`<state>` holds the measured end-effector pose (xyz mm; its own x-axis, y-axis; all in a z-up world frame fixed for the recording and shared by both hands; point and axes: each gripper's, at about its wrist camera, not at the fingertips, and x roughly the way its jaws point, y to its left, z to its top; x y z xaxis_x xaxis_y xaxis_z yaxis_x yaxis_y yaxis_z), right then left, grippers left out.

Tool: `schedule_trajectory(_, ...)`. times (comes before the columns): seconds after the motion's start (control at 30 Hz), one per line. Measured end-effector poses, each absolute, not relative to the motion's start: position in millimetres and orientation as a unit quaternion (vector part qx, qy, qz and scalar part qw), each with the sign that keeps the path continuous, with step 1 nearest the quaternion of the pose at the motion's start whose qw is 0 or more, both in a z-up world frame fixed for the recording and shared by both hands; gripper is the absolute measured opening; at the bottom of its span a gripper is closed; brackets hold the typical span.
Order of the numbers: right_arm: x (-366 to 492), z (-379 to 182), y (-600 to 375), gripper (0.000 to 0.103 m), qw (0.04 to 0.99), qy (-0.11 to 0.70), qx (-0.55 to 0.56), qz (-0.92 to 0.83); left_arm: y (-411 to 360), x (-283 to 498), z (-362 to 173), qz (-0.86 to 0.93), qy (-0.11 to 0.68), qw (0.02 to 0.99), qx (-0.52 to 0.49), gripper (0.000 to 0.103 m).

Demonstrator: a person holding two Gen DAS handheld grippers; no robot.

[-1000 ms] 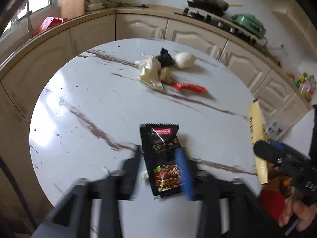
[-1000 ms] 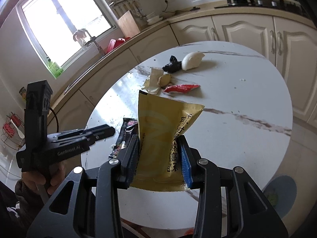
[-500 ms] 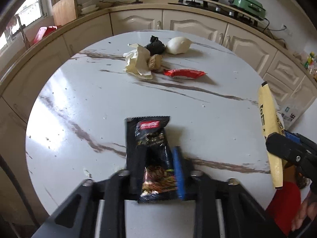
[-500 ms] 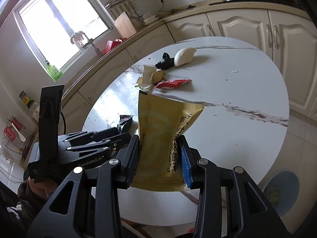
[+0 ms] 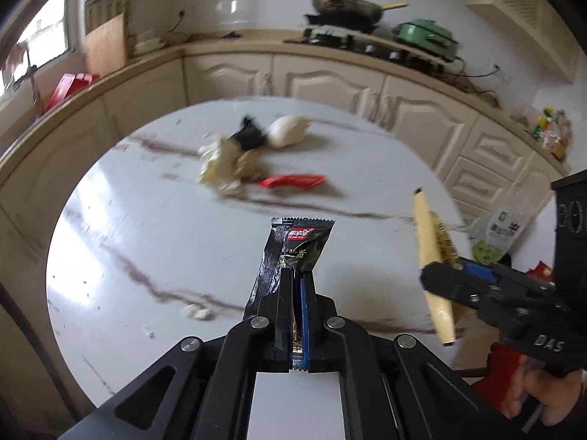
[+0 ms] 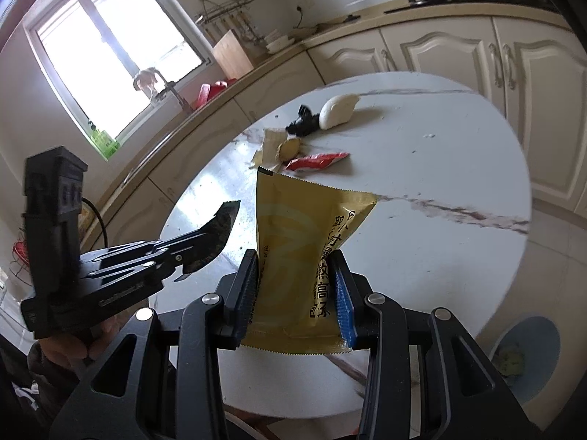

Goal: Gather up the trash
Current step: 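Carry both wrappers over the blue bin and open both tools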

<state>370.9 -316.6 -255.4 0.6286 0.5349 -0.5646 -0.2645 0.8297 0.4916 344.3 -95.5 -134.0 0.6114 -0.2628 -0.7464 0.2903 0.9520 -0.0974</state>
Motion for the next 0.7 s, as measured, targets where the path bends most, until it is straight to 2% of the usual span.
schedule_trajectory(0.2, 337, -239, -374, 0.037, 0.902, 0.333, 0.203, 0.187, -155, 321, -109, -0.221, 0.386, 0.895, 0.037, 0.000)
schedule_trajectory(0.4, 288, -238, -460, 0.037, 0.918, 0.319, 0.214, 0.097, -234, 306, -110, -0.297, 0.388, 0.871, 0.052, 0.000)
schedule_trajectory(0.6, 257, -281, -536, 0.037, 0.905, 0.340, 0.257, 0.018, -323, 300, -136, -0.357, 0.413, 0.834, 0.080, 0.000)
schedule_trajectory(0.7, 254, -310, -564, 0.044, 0.894, 0.346, 0.285, -0.006, -360, 303, -157, -0.373, 0.431, 0.816, 0.097, 0.000)
